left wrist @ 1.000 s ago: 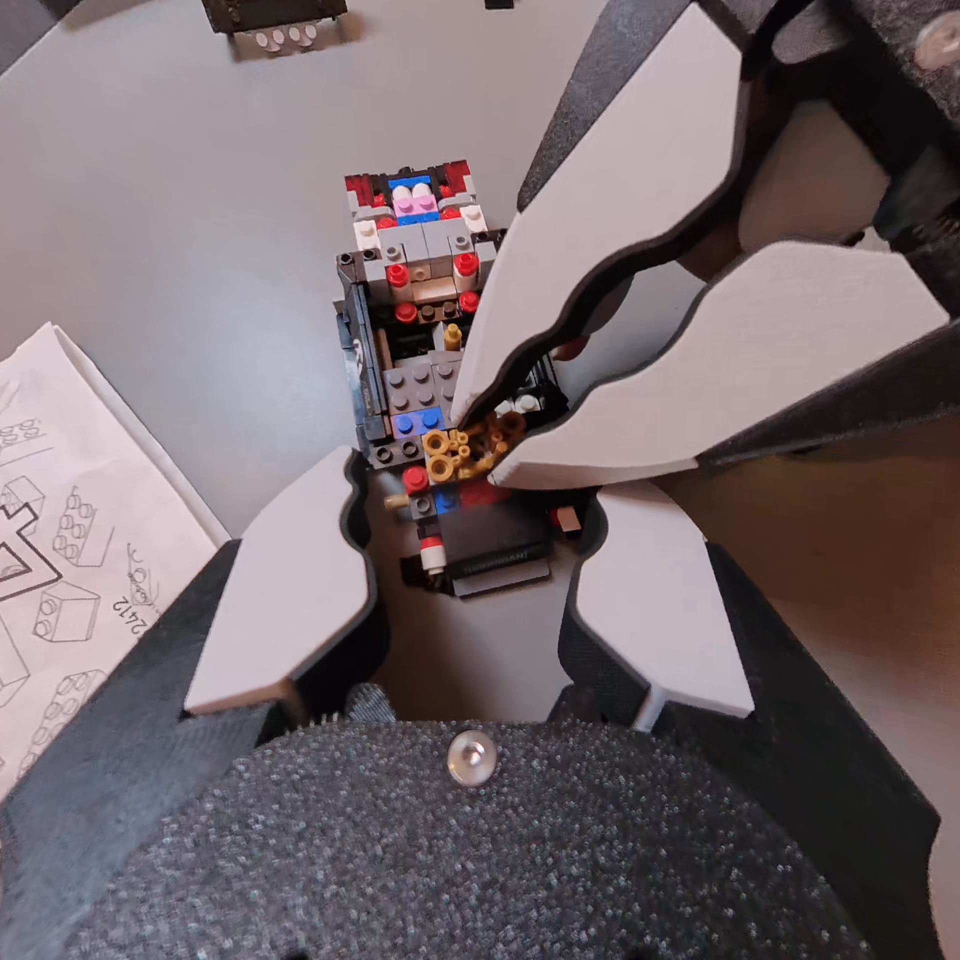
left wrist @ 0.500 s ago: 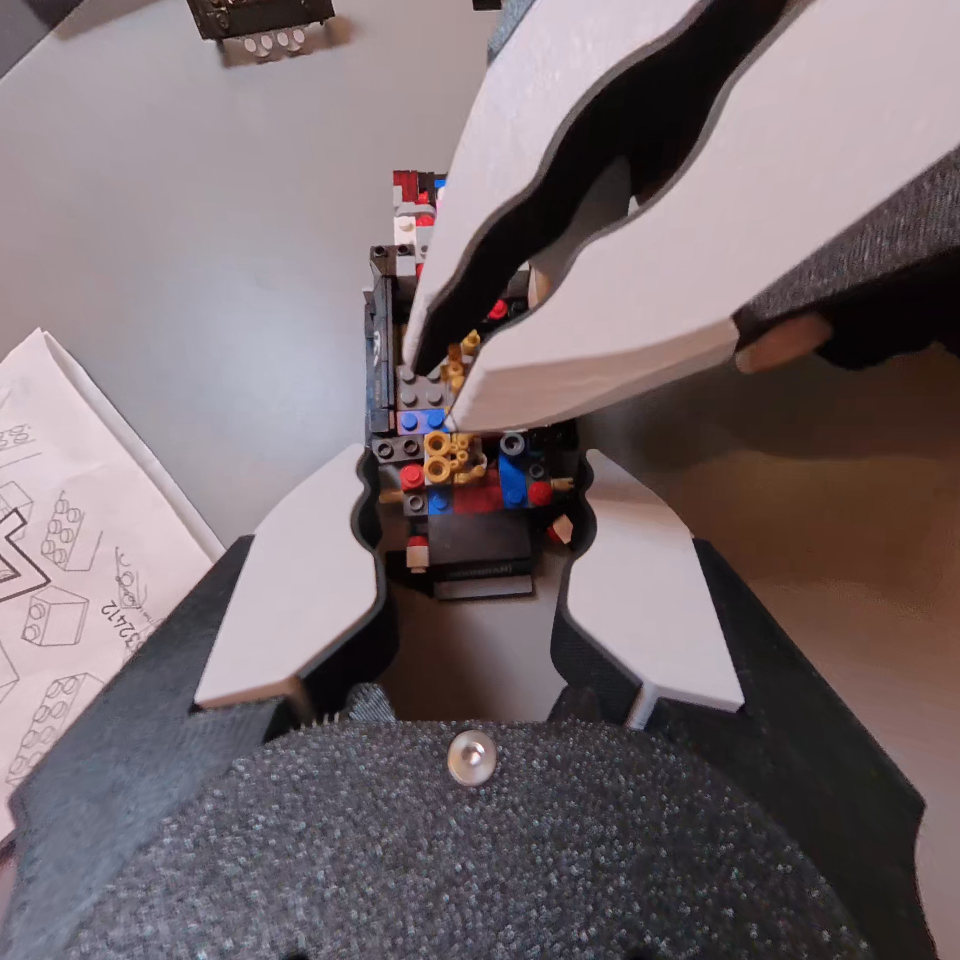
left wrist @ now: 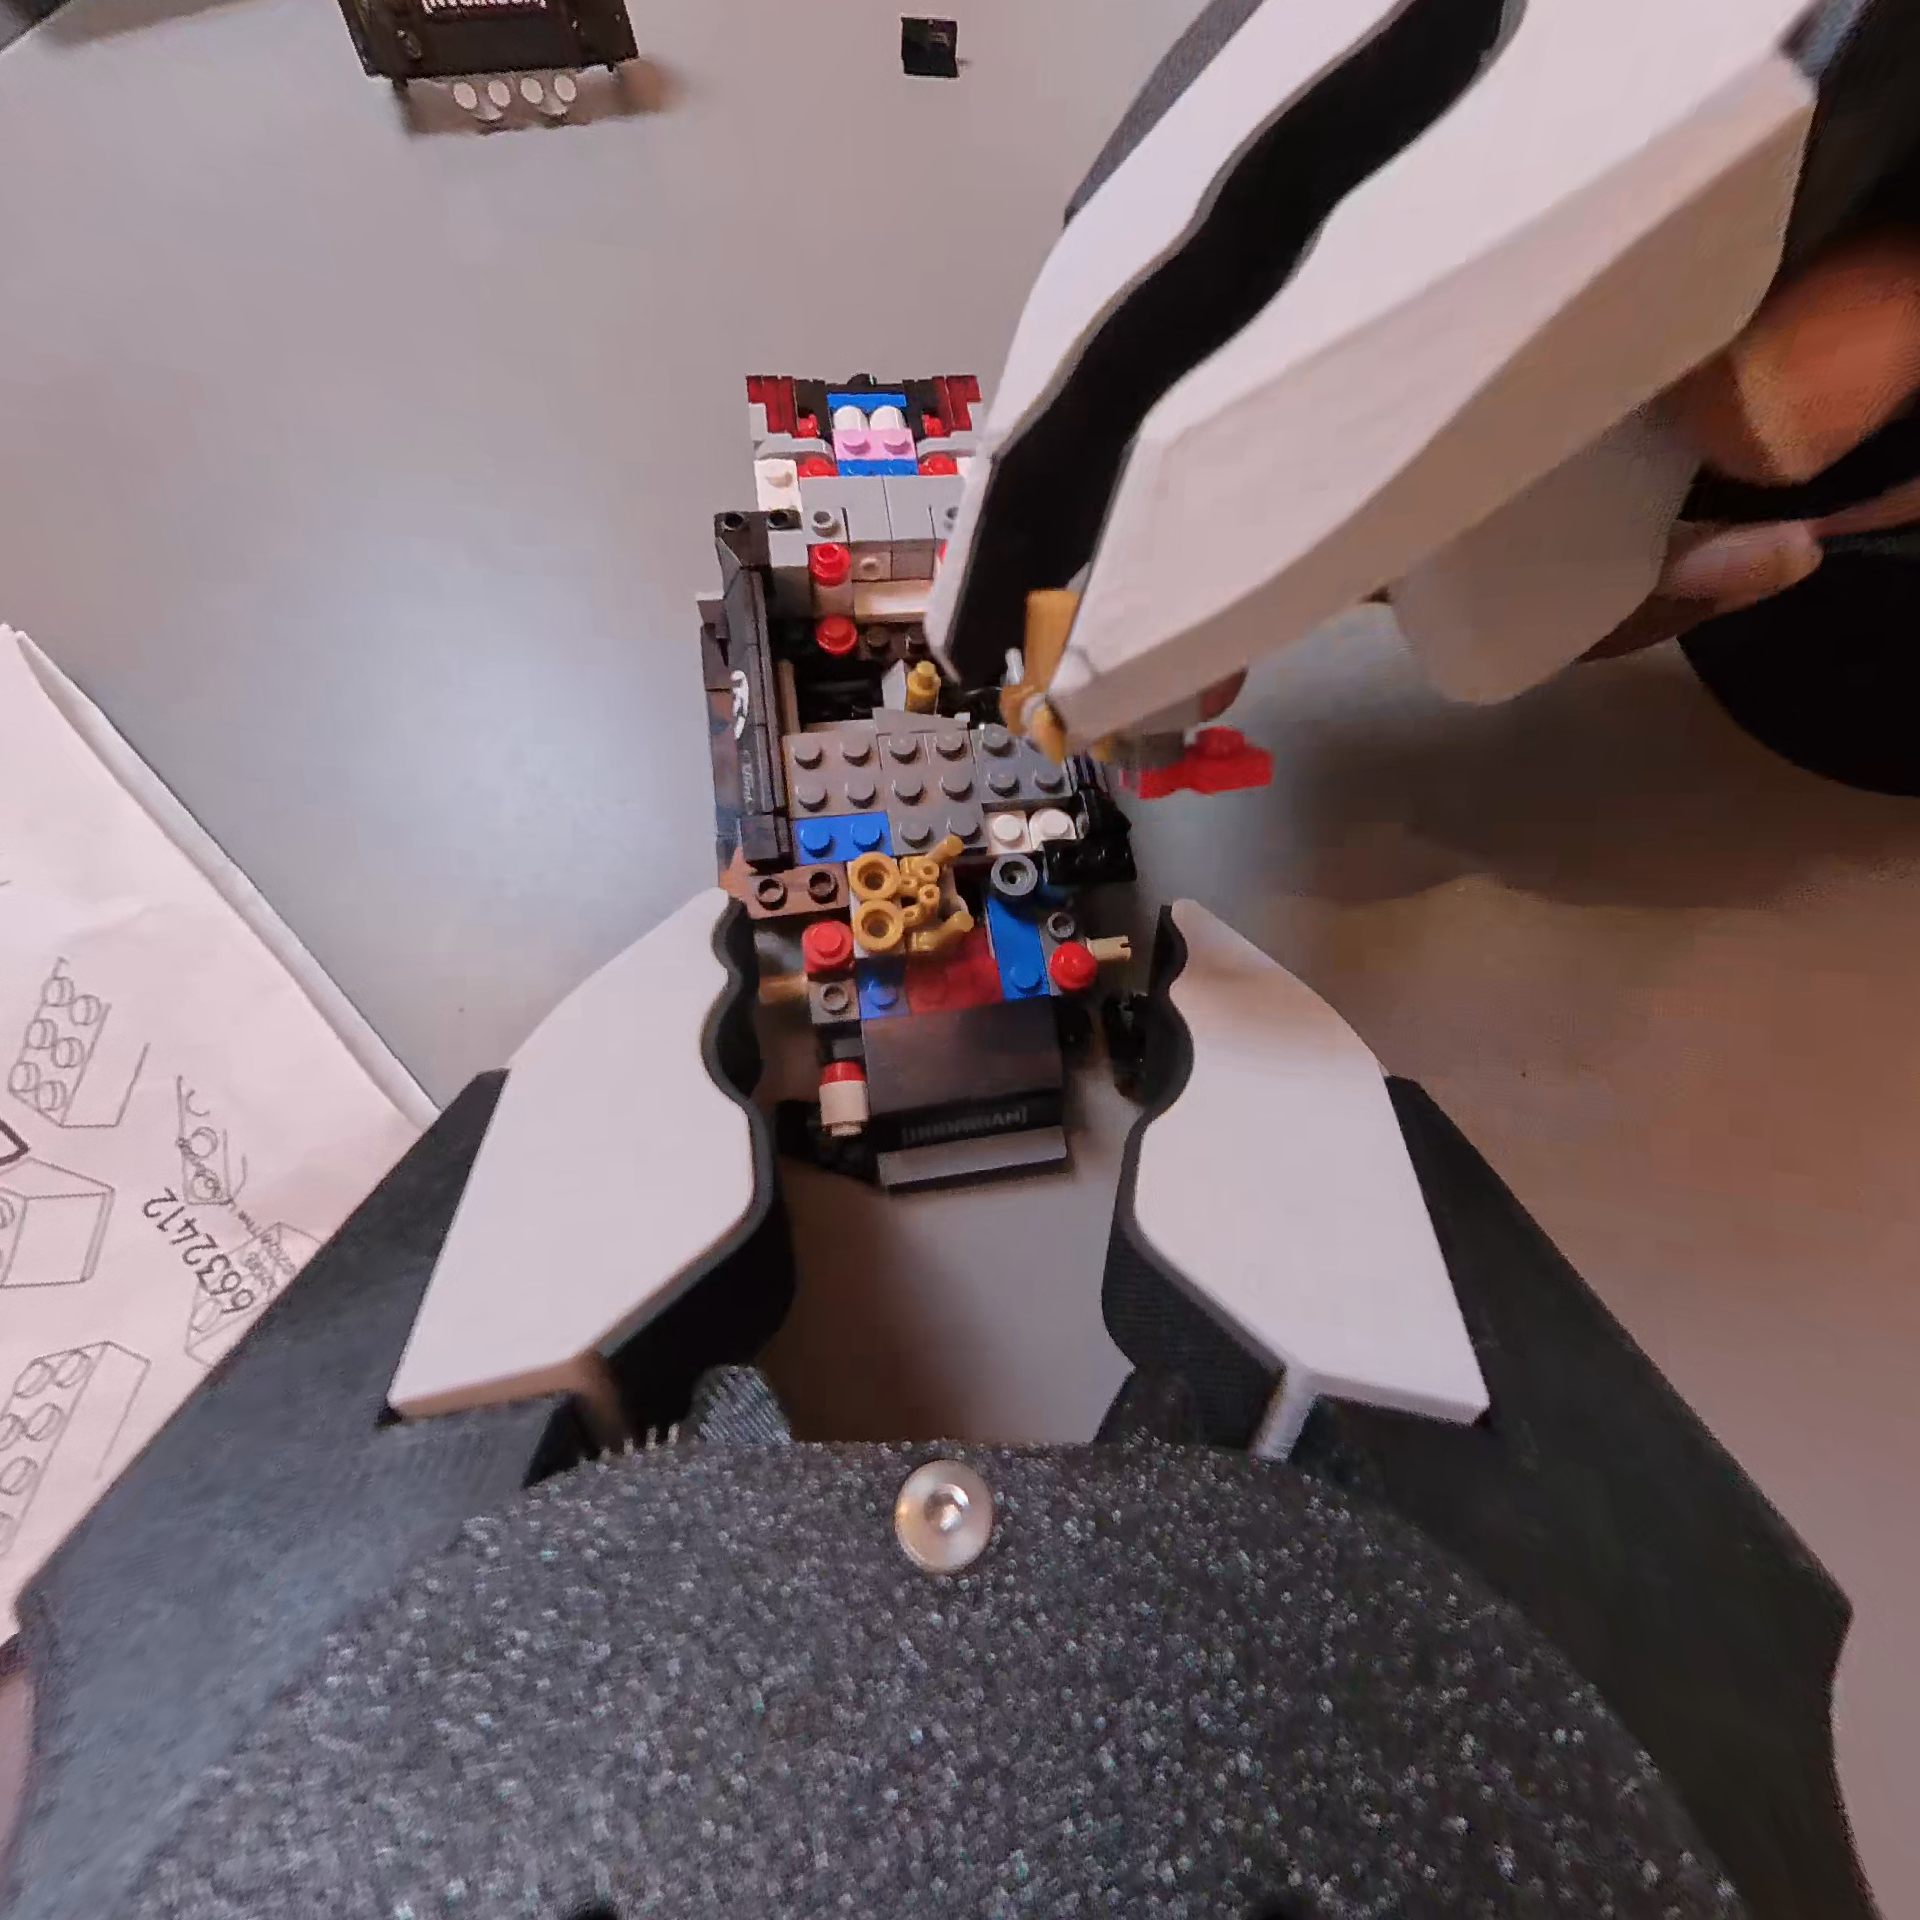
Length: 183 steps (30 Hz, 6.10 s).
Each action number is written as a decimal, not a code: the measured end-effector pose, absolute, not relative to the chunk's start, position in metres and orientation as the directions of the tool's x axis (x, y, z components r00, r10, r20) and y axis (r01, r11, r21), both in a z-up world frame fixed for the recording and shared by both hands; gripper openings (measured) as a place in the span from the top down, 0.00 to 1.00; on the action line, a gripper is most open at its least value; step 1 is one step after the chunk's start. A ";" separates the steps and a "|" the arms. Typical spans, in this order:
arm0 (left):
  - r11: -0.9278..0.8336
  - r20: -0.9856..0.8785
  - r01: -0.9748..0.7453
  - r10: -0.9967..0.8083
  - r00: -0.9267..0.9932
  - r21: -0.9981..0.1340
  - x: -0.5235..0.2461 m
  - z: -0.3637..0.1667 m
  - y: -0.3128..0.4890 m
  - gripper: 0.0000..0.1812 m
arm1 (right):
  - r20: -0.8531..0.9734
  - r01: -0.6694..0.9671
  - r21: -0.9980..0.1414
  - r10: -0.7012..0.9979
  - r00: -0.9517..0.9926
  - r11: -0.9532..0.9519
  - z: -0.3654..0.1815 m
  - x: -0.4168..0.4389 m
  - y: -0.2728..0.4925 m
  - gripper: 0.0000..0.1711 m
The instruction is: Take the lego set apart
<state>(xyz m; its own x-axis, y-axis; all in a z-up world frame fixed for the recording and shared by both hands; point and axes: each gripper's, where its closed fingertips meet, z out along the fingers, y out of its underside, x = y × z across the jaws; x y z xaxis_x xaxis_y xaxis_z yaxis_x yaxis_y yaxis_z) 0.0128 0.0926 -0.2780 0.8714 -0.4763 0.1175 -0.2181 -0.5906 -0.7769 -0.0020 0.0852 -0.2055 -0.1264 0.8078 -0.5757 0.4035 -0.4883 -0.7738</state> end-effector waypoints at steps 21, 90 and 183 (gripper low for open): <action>-0.453 0.189 -0.098 -0.545 0.817 -0.886 -0.012 -0.218 0.082 0.77 | -0.670 0.266 -0.734 0.730 -0.136 -0.624 -0.195 0.001 0.100 0.92; -0.513 0.386 0.068 -0.544 0.745 -0.856 0.016 -0.217 0.071 0.96 | -0.400 0.311 -0.889 0.899 -0.176 -0.335 -0.203 -0.002 0.073 0.88; -0.525 0.525 0.216 -0.558 0.643 -0.823 0.015 -0.214 0.071 0.96 | -0.291 0.301 -0.926 0.940 -0.180 -0.229 -0.192 0.006 0.074 0.87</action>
